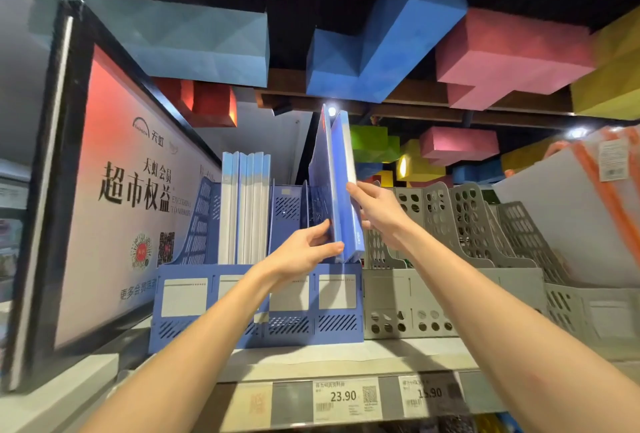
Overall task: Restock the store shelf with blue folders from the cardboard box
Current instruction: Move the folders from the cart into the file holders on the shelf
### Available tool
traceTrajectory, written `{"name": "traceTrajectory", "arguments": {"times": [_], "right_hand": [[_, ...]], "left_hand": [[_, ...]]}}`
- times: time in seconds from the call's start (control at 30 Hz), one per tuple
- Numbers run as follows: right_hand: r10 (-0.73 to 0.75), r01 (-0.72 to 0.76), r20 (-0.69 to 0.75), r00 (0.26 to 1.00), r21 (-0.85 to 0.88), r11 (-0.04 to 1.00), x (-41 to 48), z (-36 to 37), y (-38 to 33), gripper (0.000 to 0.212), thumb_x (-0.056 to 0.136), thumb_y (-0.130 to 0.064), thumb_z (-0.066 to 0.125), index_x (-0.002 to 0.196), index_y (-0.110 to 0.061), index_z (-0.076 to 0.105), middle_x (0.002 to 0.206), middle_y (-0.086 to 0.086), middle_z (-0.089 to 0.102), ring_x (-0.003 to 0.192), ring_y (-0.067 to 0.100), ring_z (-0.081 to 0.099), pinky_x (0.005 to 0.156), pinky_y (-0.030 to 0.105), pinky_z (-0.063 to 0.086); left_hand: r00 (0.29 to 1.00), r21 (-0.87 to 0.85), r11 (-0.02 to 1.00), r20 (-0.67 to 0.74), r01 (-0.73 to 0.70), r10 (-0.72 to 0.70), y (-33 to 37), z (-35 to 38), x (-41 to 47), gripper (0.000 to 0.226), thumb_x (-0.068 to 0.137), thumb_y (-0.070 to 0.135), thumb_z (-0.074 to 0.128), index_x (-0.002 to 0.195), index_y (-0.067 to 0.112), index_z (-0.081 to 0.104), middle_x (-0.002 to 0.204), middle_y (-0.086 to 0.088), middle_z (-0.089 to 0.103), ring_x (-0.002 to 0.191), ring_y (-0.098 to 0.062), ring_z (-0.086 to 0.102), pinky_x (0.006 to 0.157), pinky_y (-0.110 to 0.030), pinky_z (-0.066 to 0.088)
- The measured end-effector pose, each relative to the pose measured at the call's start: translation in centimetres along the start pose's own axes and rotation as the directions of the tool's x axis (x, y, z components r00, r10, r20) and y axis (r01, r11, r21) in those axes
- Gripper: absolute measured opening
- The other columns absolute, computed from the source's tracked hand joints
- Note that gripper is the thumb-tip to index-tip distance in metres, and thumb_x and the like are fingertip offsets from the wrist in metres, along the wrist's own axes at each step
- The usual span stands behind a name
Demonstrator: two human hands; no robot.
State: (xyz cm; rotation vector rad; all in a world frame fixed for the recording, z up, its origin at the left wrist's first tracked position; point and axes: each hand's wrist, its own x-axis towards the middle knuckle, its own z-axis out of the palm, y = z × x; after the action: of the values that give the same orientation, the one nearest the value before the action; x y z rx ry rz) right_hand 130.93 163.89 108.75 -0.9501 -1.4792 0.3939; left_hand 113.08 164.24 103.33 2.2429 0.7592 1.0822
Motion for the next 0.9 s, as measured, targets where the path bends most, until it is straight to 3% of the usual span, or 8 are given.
{"name": "traceTrajectory", "arguments": {"times": [0.03, 0.1, 0.17, 0.23, 0.4, 0.53, 0.8, 0.9], "right_hand": [[-0.009, 0.009, -0.006, 1.0, -0.051, 0.999, -0.2, 0.0, 0.0, 0.056, 0.098, -0.051, 0.055, 0.139, -0.014, 0.056, 0.131, 0.002, 0.063, 0.117, 0.02, 0.062, 0.089, 0.044, 0.058], [-0.073, 0.062, -0.054, 0.996, -0.182, 0.981, -0.3, 0.0, 0.2, 0.044, 0.103, -0.045, 0.047, 0.099, -0.005, 0.066, 0.088, 0.006, 0.064, 0.081, 0.017, 0.061, 0.071, 0.039, 0.054], [-0.131, 0.084, -0.147, 0.98, -0.294, 0.952, -0.3, -0.1, 0.5, 0.046, 0.106, -0.034, 0.038, 0.067, -0.009, 0.044, 0.063, 0.005, 0.044, 0.06, 0.017, 0.042, 0.06, 0.033, 0.036], [-0.163, 0.079, -0.222, 0.961, -0.345, 0.935, -0.3, -0.1, 0.5, 0.046, 0.107, -0.03, 0.034, 0.065, -0.013, 0.038, 0.065, 0.006, 0.044, 0.062, 0.018, 0.039, 0.061, 0.033, 0.032], [-0.217, 0.103, -0.287, 0.933, -0.367, 0.925, -0.6, -0.4, 0.1, 0.045, 0.107, -0.036, 0.032, 0.069, -0.015, 0.043, 0.078, 0.008, 0.053, 0.077, 0.026, 0.05, 0.066, 0.042, 0.051], [-0.313, 0.205, -0.265, 0.912, -0.368, 0.907, -1.9, -0.8, -0.6, 0.043, 0.107, -0.027, 0.034, 0.066, -0.015, 0.039, 0.071, 0.003, 0.045, 0.078, 0.022, 0.039, 0.052, 0.02, 0.04], [-0.359, 0.275, -0.285, 0.889, -0.296, 0.915, -3.2, -2.3, 0.3, 0.04, 0.106, -0.024, 0.041, 0.067, -0.015, 0.036, 0.06, -0.002, 0.036, 0.06, 0.016, 0.03, 0.06, 0.035, 0.026], [-0.347, 0.289, -0.28, 0.895, -0.227, 0.93, -4.0, -2.8, 0.6, 0.039, 0.106, -0.026, 0.041, 0.069, -0.015, 0.037, 0.062, -0.004, 0.035, 0.061, 0.014, 0.03, 0.061, 0.034, 0.026]], "left_hand": [[1.0, 0.019, 1.0, -0.003, -0.003, 0.003, -0.1, 0.0, 0.1, 0.066, 0.102, 0.02, 0.059, 0.159, 0.016, 0.025, 0.139, 0.021, 0.051, 0.1, 0.02, 0.054, 0.077, -0.002, 0.046], [1.0, 0.06, 0.998, -0.004, -0.008, 0.008, -0.4, -0.2, 0.5, 0.065, 0.102, 0.015, 0.059, 0.158, 0.016, 0.026, 0.143, 0.018, 0.046, 0.103, 0.017, 0.051, 0.078, 0.0, 0.045], [1.0, 0.109, 0.994, -0.007, -0.006, 0.007, -0.8, -0.5, 1.0, 0.066, 0.102, 0.017, 0.06, 0.159, 0.018, 0.027, 0.151, 0.014, 0.044, 0.122, 0.006, 0.052, 0.093, -0.006, 0.043], [1.0, 0.166, 0.986, -0.027, 0.014, -0.01, -1.3, -0.7, 1.6, 0.073, 0.1, 0.021, 0.063, 0.161, 0.022, 0.023, 0.158, 0.006, 0.039, 0.14, -0.009, 0.044, 0.104, -0.019, 0.036], [0.999, 0.264, 0.964, -0.041, 0.037, -0.027, -2.0, -0.9, 3.0, 0.078, 0.096, 0.02, 0.068, 0.16, 0.027, 0.024, 0.159, -0.001, 0.04, 0.142, -0.017, 0.044, 0.104, -0.028, 0.04], [0.999, 0.338, 0.941, -0.031, 0.033, -0.024, -1.8, -0.1, 3.7, 0.08, 0.095, 0.031, 0.069, 0.16, 0.023, 0.023, 0.154, 0.0, 0.047, 0.132, -0.015, 0.052, 0.108, -0.03, 0.043], [0.995, 0.357, 0.933, -0.098, 0.037, -0.002, -2.0, 2.3, 4.7, 0.077, 0.096, 0.034, 0.066, 0.16, 0.022, 0.024, 0.137, -0.005, 0.062, 0.125, -0.015, 0.059, 0.103, -0.029, 0.046], [0.991, 0.362, 0.927, -0.126, 0.095, -0.052, -1.9, 2.4, 4.6, 0.082, 0.096, 0.039, 0.063, 0.161, 0.024, 0.017, 0.114, -0.001, 0.073, 0.104, -0.012, 0.067, 0.093, -0.032, 0.052]]}}
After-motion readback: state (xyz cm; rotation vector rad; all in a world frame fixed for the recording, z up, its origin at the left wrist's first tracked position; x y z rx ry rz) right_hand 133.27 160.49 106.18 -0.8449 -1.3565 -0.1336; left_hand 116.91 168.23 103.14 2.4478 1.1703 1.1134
